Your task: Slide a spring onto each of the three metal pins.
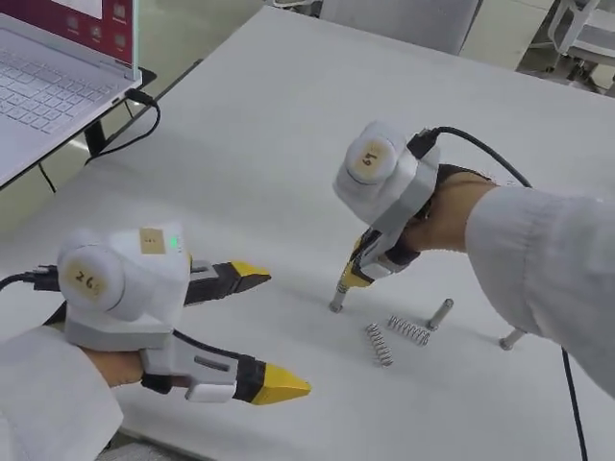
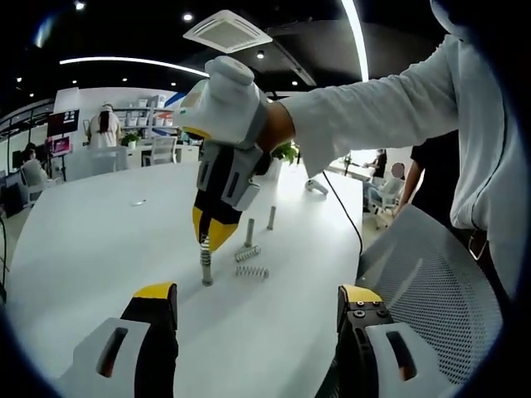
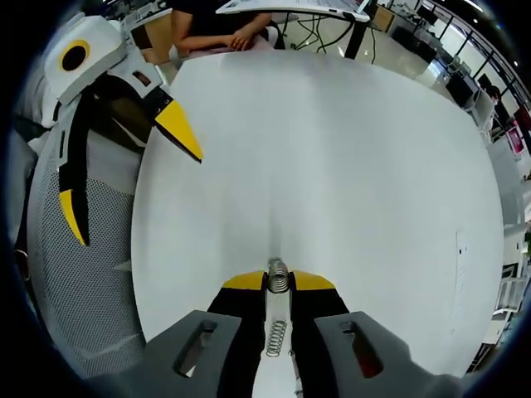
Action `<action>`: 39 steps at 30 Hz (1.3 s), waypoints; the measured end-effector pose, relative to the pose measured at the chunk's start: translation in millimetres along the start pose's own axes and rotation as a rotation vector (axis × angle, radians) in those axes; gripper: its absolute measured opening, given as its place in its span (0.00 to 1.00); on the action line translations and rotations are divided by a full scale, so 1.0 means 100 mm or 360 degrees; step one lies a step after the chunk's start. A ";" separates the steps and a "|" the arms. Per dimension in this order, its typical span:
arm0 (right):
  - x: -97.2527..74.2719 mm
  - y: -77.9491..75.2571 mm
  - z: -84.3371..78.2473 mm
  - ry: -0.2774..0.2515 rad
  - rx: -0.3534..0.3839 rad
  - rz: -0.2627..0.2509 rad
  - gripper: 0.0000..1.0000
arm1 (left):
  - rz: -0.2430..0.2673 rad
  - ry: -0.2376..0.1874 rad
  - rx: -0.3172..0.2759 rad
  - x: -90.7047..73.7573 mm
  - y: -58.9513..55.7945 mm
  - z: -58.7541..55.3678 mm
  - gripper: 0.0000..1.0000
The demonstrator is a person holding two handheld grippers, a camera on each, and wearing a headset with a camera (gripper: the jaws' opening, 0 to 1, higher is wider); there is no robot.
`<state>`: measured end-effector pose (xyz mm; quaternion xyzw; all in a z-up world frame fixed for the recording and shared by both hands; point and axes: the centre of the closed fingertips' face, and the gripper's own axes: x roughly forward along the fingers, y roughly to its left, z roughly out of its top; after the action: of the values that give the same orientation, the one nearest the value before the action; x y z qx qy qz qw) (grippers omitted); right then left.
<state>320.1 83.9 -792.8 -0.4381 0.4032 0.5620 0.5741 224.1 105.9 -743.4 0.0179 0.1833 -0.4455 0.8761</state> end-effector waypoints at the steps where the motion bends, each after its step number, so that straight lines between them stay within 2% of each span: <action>1: 0.02 0.00 0.00 0.0005 0.0003 0.0002 0.08 | 0.0004 0.0000 0.0004 0.00 0.00 0.00 0.76; 11: 0.30 -0.03 -0.08 0.0035 0.0055 0.0018 0.08 | 0.0002 0.0002 -0.0014 -0.02 0.02 -0.01 0.75; 20: 0.35 -0.03 -0.10 0.0032 0.0063 0.0033 0.08 | -0.0002 0.0004 -0.0011 -0.02 0.03 -0.01 0.74; 27: 0.35 -0.02 -0.10 0.0013 0.0054 0.0045 0.09 | -0.0013 0.0011 -0.0007 0.01 0.02 -0.02 0.73; 30: 0.34 -0.02 -0.11 -0.0001 0.0064 0.0032 0.14 | -0.0015 0.0010 -0.0003 0.01 0.03 -0.02 0.73; 35: 0.25 -0.03 -0.09 -0.0072 0.0106 0.0019 0.19 | -0.0017 0.0011 0.0008 0.01 0.05 0.00 0.73; 39: 0.12 -0.05 -0.07 -0.0174 0.0164 -0.0022 0.21 | -0.0015 0.0007 0.0015 0.01 0.06 0.02 0.74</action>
<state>325.5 81.2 -806.2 -0.3795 0.3966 0.5595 0.6210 230.0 108.2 -743.0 0.0223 0.1833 -0.4504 0.8735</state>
